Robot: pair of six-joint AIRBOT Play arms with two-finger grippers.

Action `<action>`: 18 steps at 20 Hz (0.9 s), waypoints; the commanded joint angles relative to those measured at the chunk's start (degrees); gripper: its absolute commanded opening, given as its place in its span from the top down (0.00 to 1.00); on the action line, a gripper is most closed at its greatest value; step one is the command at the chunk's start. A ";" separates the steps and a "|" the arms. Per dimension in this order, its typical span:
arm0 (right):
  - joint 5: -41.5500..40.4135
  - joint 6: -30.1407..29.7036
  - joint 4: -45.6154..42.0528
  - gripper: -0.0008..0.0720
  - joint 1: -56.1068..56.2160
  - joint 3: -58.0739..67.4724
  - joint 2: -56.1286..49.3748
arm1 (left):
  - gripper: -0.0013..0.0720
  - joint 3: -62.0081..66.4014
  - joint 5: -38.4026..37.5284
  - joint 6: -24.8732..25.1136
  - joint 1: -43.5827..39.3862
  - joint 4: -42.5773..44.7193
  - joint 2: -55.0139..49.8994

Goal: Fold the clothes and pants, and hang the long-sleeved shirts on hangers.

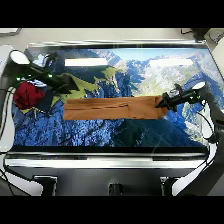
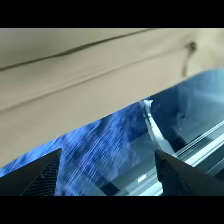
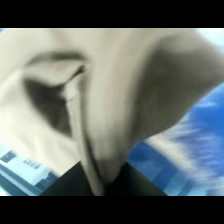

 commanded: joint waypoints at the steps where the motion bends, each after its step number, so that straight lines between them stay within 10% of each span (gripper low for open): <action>1: 0.46 1.31 0.81 0.93 3.13 0.07 5.53 | 0.48 -0.55 9.18 2.21 -8.61 0.44 -1.25; 3: 0.61 2.12 0.24 0.93 5.07 0.07 10.23 | 0.90 -0.92 15.80 2.19 -13.60 0.44 -3.80; 14: 2.93 10.97 -5.55 0.93 18.60 0.07 33.75 | 0.95 -0.94 28.57 -14.84 -30.53 -0.04 -19.37; 18: 4.72 14.12 -8.02 0.93 21.46 0.07 35.89 | 0.95 -0.94 40.48 -17.38 -38.16 -15.21 -21.99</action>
